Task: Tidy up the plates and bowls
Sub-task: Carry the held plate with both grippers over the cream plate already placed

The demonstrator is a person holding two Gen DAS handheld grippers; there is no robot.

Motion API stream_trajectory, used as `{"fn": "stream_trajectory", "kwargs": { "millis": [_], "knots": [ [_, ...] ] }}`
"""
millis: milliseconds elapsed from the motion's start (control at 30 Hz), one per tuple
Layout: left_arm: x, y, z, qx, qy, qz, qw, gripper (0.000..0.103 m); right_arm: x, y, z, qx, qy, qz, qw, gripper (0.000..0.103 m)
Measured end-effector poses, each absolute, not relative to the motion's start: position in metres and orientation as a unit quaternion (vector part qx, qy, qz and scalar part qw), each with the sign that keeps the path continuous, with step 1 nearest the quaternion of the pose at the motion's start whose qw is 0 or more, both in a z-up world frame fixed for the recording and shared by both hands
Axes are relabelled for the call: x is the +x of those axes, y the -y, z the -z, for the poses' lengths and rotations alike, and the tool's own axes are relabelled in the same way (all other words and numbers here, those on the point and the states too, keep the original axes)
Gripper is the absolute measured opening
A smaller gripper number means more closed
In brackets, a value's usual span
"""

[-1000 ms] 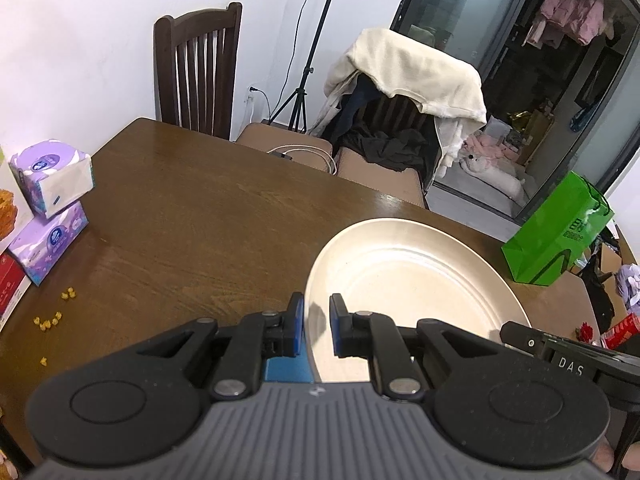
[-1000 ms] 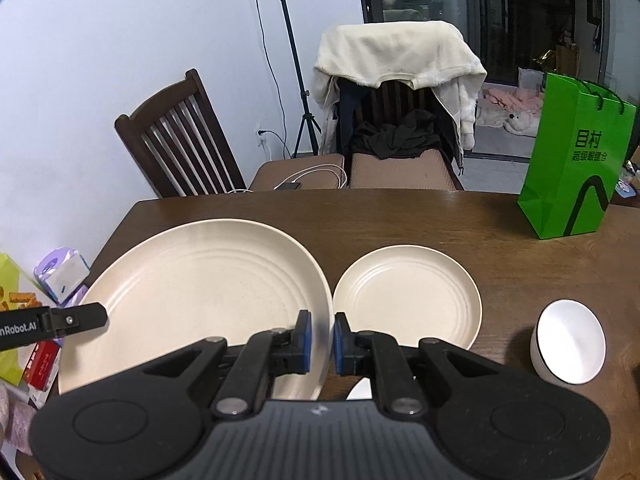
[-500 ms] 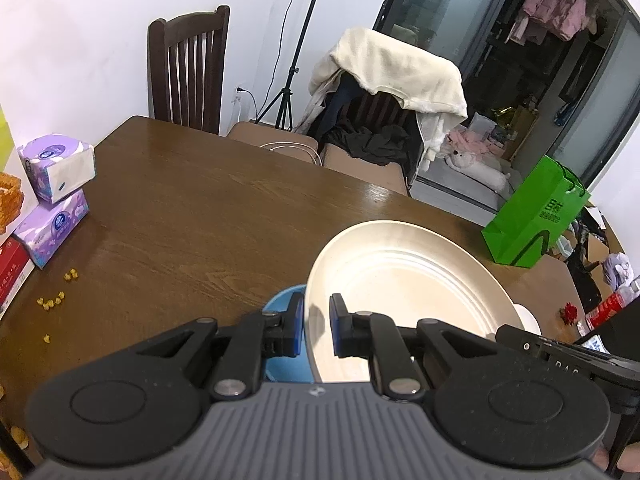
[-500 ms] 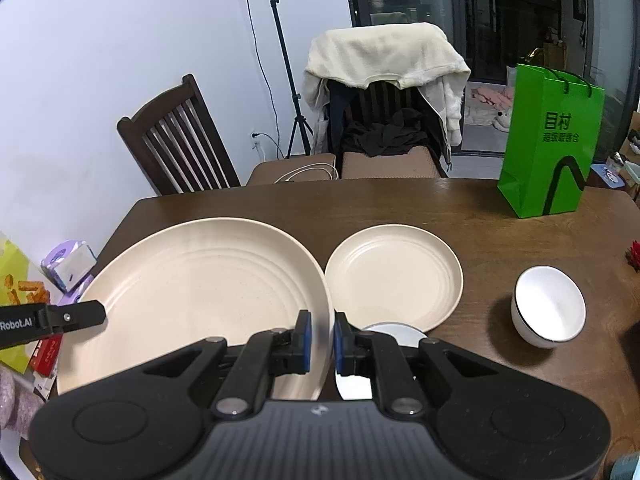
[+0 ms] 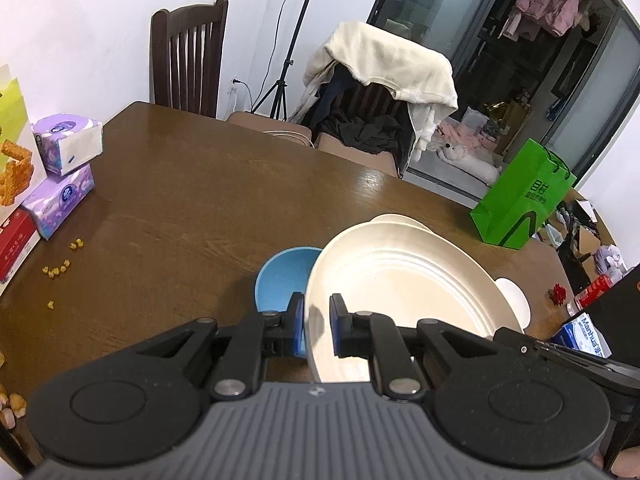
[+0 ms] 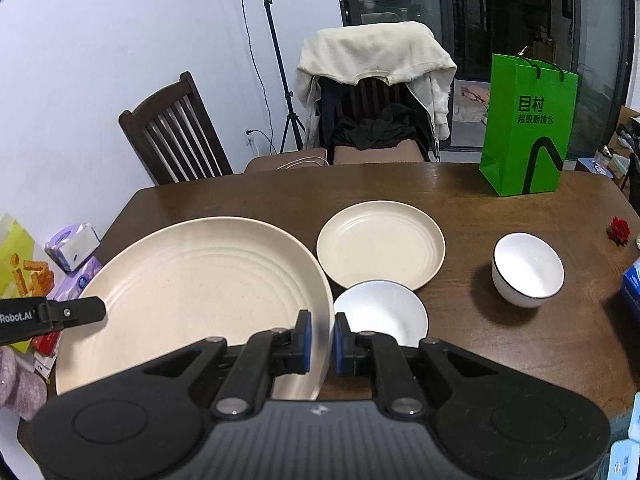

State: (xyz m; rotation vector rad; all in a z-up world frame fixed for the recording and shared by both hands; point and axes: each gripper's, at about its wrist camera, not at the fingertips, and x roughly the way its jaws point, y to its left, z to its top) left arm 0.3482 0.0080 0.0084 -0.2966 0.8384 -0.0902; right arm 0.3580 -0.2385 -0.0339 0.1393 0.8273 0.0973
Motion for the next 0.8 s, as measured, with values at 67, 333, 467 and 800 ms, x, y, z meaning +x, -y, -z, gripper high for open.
{"fn": "stream_trajectory", "kwargs": {
  "millis": [67,333,467,800],
  "knots": [
    [0.342,-0.008,-0.009,-0.142,-0.404,0.045,0.902,0.013,0.351,0.238,0.033,0.069,-0.4,-0.047,0.913,0.011],
    [0.319,-0.012,-0.007,-0.143,-0.397,0.05,0.905,0.013,0.331,0.236,0.035,0.067,-0.396,-0.046,0.915,0.011],
    [0.31,-0.016,-0.003,-0.145,-0.399,0.05,0.904,0.013,0.321,0.232,0.036,0.063,-0.392,-0.047,0.916,0.011],
    [0.283,-0.025,0.004,-0.145,-0.398,0.05,0.905,0.013,0.297,0.222,0.045,0.057,-0.389,-0.05,0.918,0.011]
  ]
}}
